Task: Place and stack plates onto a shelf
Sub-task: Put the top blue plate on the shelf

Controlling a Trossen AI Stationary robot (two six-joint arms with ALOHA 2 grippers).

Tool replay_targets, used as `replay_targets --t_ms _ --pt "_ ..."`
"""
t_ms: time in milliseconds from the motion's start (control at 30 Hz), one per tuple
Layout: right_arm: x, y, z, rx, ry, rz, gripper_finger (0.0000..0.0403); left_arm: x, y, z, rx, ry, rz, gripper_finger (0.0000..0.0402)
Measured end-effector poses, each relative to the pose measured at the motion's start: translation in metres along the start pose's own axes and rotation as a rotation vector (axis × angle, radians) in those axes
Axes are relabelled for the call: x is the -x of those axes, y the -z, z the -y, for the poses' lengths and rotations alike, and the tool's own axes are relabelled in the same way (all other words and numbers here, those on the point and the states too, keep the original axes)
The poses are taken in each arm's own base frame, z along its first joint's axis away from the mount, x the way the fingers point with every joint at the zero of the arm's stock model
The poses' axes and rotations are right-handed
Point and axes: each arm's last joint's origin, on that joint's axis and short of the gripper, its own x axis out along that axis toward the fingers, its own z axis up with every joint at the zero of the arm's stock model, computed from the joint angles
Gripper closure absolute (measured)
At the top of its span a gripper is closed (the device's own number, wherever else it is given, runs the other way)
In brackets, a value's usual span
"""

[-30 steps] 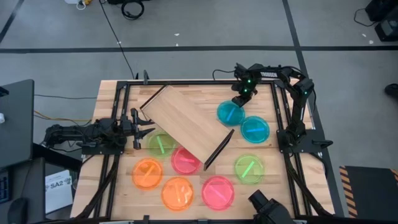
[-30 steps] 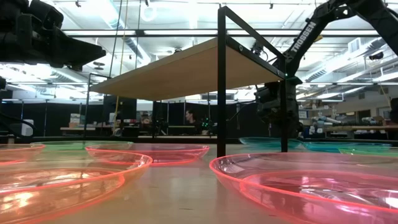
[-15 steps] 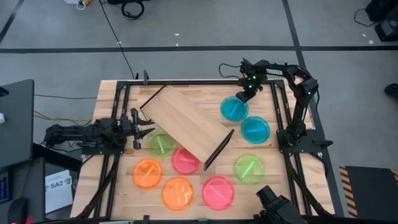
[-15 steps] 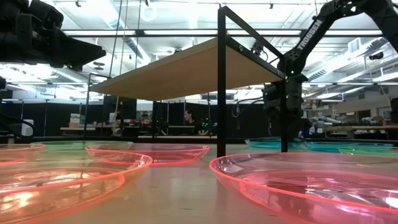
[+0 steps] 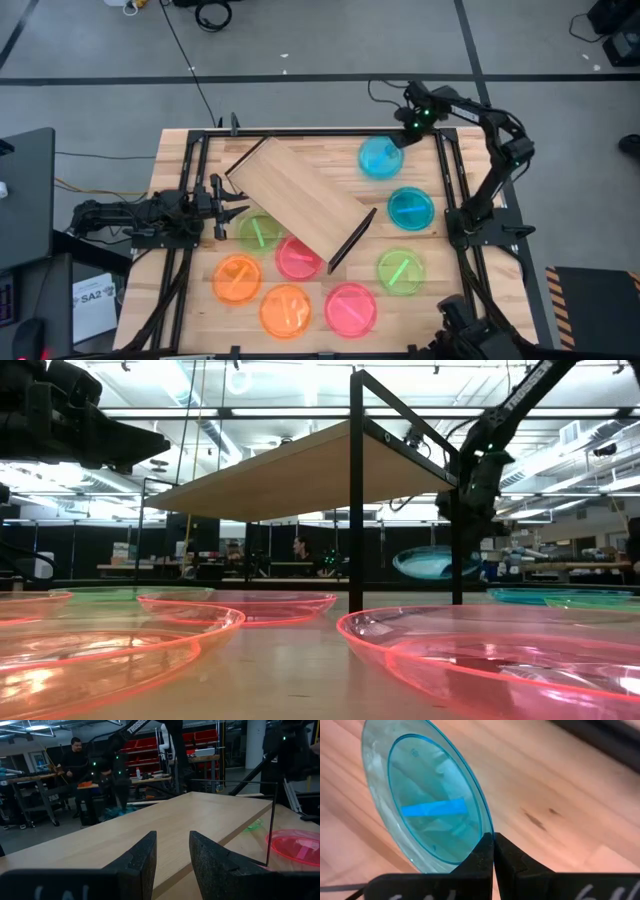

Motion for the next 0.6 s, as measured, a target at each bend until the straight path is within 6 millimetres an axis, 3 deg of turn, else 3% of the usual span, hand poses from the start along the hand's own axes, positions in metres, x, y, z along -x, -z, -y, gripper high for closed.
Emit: replay_targets --t_ms 233,600 --pt "0.032 0.008 -0.003 -0.026 -0.052 0.111 0.0396 0.0 0.0 0.0 0.0 0.0 0.0 0.0278" --pt "0.076 0.026 -0.025 -0.048 -0.2 0.252 0.0396 0.0 0.0 0.0 0.0 0.0 0.0 0.0278"
